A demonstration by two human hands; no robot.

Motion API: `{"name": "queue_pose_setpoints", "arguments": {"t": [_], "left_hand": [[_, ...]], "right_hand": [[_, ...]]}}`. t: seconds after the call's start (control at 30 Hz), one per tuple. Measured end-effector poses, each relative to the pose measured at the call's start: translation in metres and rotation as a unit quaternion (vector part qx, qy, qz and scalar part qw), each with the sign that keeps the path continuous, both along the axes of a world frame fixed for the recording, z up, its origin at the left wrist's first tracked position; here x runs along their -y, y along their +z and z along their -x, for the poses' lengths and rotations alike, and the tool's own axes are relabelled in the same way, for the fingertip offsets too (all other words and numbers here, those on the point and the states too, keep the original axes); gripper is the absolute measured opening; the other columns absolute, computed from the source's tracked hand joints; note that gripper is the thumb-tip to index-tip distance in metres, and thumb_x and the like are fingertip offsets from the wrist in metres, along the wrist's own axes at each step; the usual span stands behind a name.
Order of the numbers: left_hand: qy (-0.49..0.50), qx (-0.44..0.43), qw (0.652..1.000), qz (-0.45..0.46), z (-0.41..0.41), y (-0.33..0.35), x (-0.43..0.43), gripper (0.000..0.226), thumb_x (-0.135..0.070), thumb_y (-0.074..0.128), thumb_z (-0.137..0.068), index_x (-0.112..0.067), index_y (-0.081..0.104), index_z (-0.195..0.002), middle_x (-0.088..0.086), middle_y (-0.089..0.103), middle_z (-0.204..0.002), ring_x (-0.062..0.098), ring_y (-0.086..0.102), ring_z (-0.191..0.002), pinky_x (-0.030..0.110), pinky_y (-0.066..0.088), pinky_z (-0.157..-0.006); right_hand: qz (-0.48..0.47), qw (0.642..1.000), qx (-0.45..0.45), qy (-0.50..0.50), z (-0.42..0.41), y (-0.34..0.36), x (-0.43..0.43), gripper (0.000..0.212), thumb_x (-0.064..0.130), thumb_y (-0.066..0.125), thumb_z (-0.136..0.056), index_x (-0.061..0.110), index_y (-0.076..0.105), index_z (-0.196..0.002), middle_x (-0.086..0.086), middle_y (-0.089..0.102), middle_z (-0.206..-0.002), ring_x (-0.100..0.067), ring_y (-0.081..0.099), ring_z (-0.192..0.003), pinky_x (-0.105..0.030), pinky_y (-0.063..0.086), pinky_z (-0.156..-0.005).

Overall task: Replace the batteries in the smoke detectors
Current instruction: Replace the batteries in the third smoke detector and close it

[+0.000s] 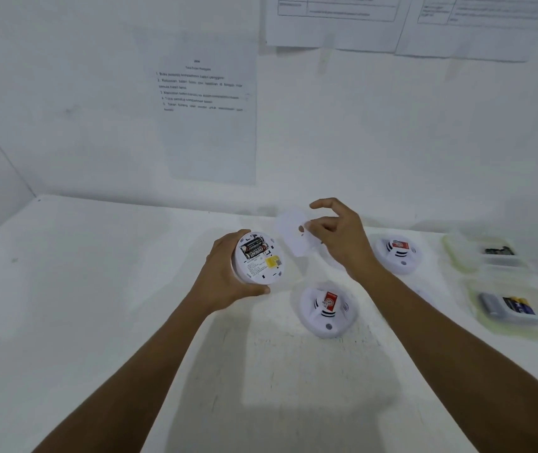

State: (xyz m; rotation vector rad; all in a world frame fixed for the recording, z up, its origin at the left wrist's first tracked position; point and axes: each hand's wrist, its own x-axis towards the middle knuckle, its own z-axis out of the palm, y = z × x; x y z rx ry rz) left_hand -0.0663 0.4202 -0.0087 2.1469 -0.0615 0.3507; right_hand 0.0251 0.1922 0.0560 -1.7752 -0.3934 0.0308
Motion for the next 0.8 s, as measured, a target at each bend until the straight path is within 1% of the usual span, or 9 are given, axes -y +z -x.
{"name": "queue_pose_setpoints", "arguments": {"t": [0.07,0.1,0.17,0.23,0.33,0.47,0.57,0.7,0.8], "left_hand": [[-0.015,-0.006,1.0,0.005,-0.009,0.002,0.014,0.102,-0.052,0.094,-0.042,-0.037,0.046,-0.131,-0.021,0.053,-0.129,0.014,0.049,-0.124,0.042,0.047,-0.1],[-0.024,-0.011,1.0,0.004,-0.014,0.002,0.021,0.104,-0.056,0.094,-0.042,-0.033,0.047,-0.132,-0.016,0.056,-0.128,0.017,0.052,-0.121,0.045,0.05,-0.097],[-0.033,-0.015,0.999,-0.009,-0.019,0.006,0.043,0.108,-0.062,0.091,-0.042,-0.032,0.046,-0.134,-0.014,0.058,-0.129,0.019,0.055,-0.119,0.045,0.052,-0.094],[-0.038,-0.014,0.999,-0.004,-0.02,0.009,0.056,0.11,-0.062,0.091,-0.043,-0.031,0.044,-0.137,-0.012,0.057,-0.131,0.02,0.055,-0.121,0.046,0.051,-0.095],[-0.04,0.002,0.999,-0.009,-0.02,0.008,0.07,0.107,-0.065,0.089,-0.044,-0.029,0.046,-0.136,-0.01,0.058,-0.13,0.02,0.055,-0.12,0.045,0.05,-0.096],[-0.028,0.003,0.999,-0.022,-0.024,0.008,0.068,0.105,-0.067,0.088,-0.044,-0.029,0.048,-0.133,-0.011,0.059,-0.128,0.019,0.057,-0.118,0.042,0.051,-0.095],[-0.023,-0.001,0.999,-0.032,-0.025,0.009,0.07,0.105,-0.069,0.086,-0.045,-0.028,0.049,-0.134,-0.01,0.059,-0.128,0.018,0.058,-0.117,0.04,0.052,-0.095],[-0.018,-0.012,0.998,-0.063,-0.022,0.008,0.073,0.104,-0.075,0.081,-0.048,-0.03,0.048,-0.135,-0.013,0.058,-0.129,0.014,0.057,-0.118,0.037,0.052,-0.096],[-0.01,0.0,0.998,-0.057,-0.019,0.011,0.073,0.102,-0.072,0.083,-0.048,-0.029,0.049,-0.134,-0.013,0.058,-0.128,0.015,0.057,-0.118,0.038,0.052,-0.095]], "right_hand": [[-0.026,1.0,-0.008,0.015,0.011,0.006,0.002,0.018,0.01,0.069,-0.089,0.014,0.061,-0.105,-0.007,0.077,-0.083,-0.007,0.064,-0.066,-0.016,0.044,-0.058],[-0.017,1.0,0.01,0.015,0.015,0.007,0.003,0.015,0.009,0.07,-0.088,0.014,0.063,-0.101,-0.005,0.077,-0.082,-0.008,0.064,-0.066,-0.017,0.045,-0.059],[0.035,0.996,0.087,-0.004,0.019,0.004,0.014,0.01,0.007,0.071,-0.087,0.014,0.069,-0.094,0.003,0.074,-0.081,-0.002,0.064,-0.065,-0.014,0.046,-0.062],[0.102,0.981,0.165,-0.021,0.021,-0.004,0.02,0.011,0.009,0.069,-0.088,0.015,0.074,-0.095,0.01,0.072,-0.087,0.002,0.064,-0.069,-0.011,0.046,-0.065],[0.178,0.957,0.228,-0.03,0.03,-0.014,0.029,0.014,0.023,0.07,-0.087,0.018,0.076,-0.098,0.007,0.073,-0.094,-0.002,0.062,-0.077,-0.02,0.049,-0.072],[0.229,0.95,0.212,-0.016,0.042,-0.01,0.024,0.035,0.044,0.072,-0.082,0.02,0.074,-0.108,0.001,0.07,-0.107,-0.008,0.061,-0.09,-0.027,0.051,-0.083],[0.272,0.94,0.206,-0.004,0.047,-0.005,0.024,0.051,0.056,0.069,-0.079,0.021,0.071,-0.116,0.001,0.068,-0.117,-0.012,0.06,-0.102,-0.028,0.047,-0.09],[0.281,0.938,0.201,0.003,0.051,0.001,0.026,0.05,0.054,0.071,-0.079,0.022,0.071,-0.118,0.0,0.067,-0.118,-0.014,0.061,-0.103,-0.025,0.042,-0.092],[0.277,0.94,0.2,-0.014,0.056,0.007,0.023,0.047,0.052,0.072,-0.078,0.021,0.072,-0.114,-0.001,0.07,-0.112,-0.014,0.064,-0.095,-0.027,0.046,-0.09]]}}
